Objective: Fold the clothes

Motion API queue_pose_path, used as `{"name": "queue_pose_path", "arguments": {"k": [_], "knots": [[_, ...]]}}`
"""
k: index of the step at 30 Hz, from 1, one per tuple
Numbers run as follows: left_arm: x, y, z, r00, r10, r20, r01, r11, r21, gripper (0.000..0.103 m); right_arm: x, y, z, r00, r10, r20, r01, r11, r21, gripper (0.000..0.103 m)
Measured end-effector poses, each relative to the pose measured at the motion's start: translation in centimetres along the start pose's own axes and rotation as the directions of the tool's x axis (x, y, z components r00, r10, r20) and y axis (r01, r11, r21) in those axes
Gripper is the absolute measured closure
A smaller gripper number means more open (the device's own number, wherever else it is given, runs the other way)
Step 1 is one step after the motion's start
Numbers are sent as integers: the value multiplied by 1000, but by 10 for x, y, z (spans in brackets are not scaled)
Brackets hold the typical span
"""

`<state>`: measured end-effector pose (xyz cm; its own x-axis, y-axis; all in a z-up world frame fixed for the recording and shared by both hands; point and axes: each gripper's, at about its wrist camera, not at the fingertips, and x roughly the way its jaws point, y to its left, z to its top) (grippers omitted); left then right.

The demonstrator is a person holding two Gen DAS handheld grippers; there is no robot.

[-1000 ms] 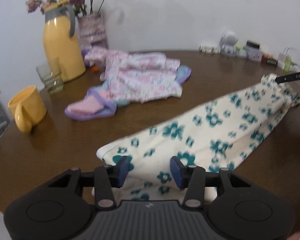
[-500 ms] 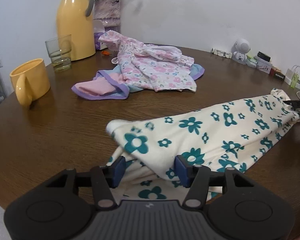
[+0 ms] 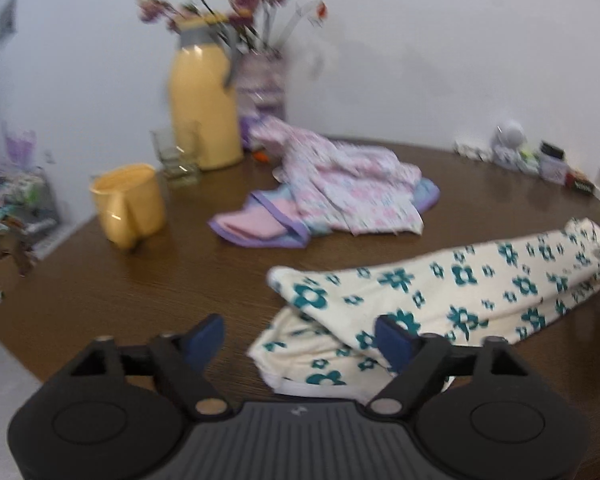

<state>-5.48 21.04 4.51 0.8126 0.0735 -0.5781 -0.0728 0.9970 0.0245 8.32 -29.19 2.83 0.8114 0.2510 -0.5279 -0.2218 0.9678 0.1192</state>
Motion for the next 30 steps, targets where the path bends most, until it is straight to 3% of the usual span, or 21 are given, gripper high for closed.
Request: {"name": "queue_pose_path", "arguments": {"k": [1, 3, 12, 17, 20, 24, 27, 28, 30], "knots": [[-5, -1, 1, 1000, 13, 10, -13, 1000, -10, 6, -6, 3, 1, 1000, -1, 5, 1, 1000, -2, 1], [-10, -6, 5, 1000, 22, 17, -22, 999, -26, 0, -17, 8, 3, 1000, -1, 12, 1, 1000, -1, 0], [2, -61, 13, 990, -139, 12, 137, 984, 113, 0, -46, -5, -25, 998, -45, -43, 50, 992, 114, 0], [27, -95, 26, 974, -224, -29, 225, 952, 207, 2, -53, -36, -40, 992, -101, -74, 115, 970, 215, 0], [48, -122, 40, 957, -286, -56, 289, 909, 301, 7, -55, -55, -46, 993, -86, -79, 106, 950, 293, 0], [79, -171, 65, 918, -388, -87, 384, 810, 444, 19, -47, -74, -53, 995, -29, -93, 63, 916, 397, 0], [98, -219, 70, 895, -427, -132, 430, 743, 512, 43, -38, -76, -57, 994, 15, -109, 34, 899, 436, 1], [104, -236, 72, 886, -439, -147, 445, 719, 534, 56, -34, -76, -58, 993, 32, -116, 23, 895, 445, 1], [116, -266, 74, 870, -460, -181, 474, 674, 567, 65, -27, -73, -59, 992, 51, -112, 6, 891, 454, 1]]}}
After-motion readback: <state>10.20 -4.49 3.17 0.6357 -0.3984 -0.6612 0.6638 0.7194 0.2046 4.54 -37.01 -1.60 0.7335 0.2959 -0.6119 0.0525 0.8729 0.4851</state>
